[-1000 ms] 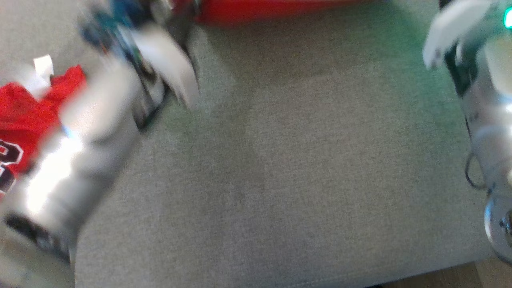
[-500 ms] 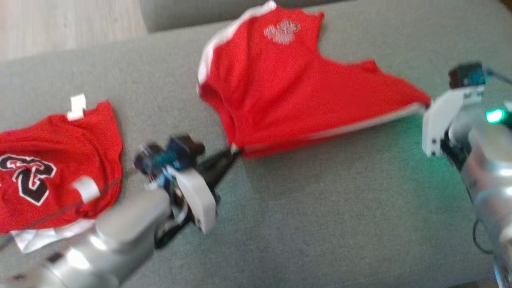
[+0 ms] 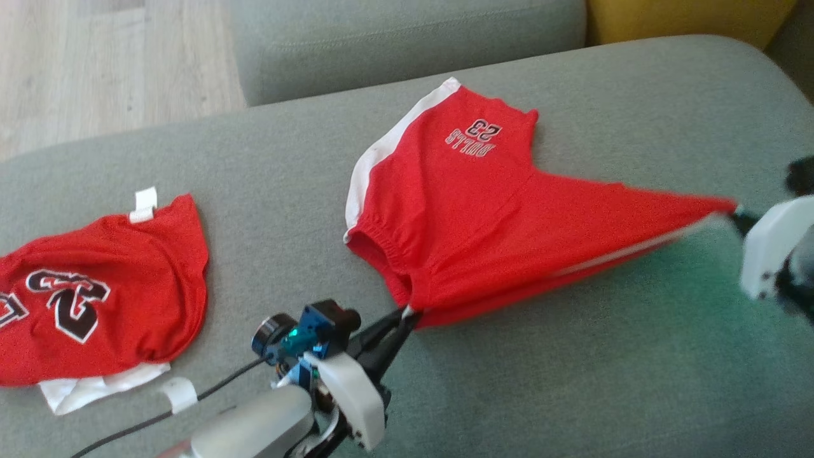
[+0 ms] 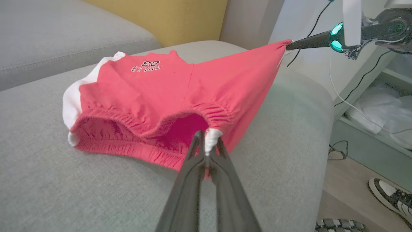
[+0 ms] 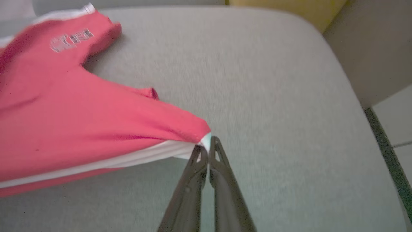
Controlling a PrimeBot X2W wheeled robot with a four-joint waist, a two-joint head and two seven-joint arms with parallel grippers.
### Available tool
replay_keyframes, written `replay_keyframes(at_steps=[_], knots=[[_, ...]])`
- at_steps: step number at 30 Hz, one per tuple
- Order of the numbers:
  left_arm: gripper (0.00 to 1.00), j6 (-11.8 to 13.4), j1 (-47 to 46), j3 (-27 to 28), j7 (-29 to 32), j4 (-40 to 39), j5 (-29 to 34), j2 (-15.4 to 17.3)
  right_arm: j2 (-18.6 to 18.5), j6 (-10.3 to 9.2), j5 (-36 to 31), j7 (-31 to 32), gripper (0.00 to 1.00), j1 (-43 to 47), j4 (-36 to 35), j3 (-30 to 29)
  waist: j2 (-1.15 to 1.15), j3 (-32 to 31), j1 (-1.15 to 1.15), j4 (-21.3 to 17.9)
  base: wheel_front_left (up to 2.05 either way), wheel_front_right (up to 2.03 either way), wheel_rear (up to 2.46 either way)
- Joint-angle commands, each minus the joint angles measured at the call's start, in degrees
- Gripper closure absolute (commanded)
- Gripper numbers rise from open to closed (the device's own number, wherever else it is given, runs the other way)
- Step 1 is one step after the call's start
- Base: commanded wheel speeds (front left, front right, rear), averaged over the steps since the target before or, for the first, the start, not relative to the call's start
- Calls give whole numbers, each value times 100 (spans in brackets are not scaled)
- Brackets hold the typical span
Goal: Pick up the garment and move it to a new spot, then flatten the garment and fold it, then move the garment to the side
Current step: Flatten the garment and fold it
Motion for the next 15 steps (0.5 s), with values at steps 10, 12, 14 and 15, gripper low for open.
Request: replay_keyframes(at_steps=[10, 12, 14, 15], knots=[[100, 468, -765, 738, -227, 110, -52, -105, -94, -13, -727, -234, 100, -222, -1620, -1435, 0, 702, 1, 505, 0, 0, 0], [100, 481, -924, 790, -233, 235, -34, -188, 33, -13, -1011, -252, 100, -370, -1703, -1569, 0, 844, 1, 623, 0, 0, 0], [100, 465, -1066, 854, -255, 366, -49, -286, 166, -13, -1265, -282, 100, -551, -1714, -1656, 0, 986, 1, 742, 0, 0, 0], [100, 456, -1145, 878, -256, 434, -51, -335, 222, -13, -1375, -293, 100, -651, -1696, -1678, 0, 1067, 1, 808, 0, 0, 0]])
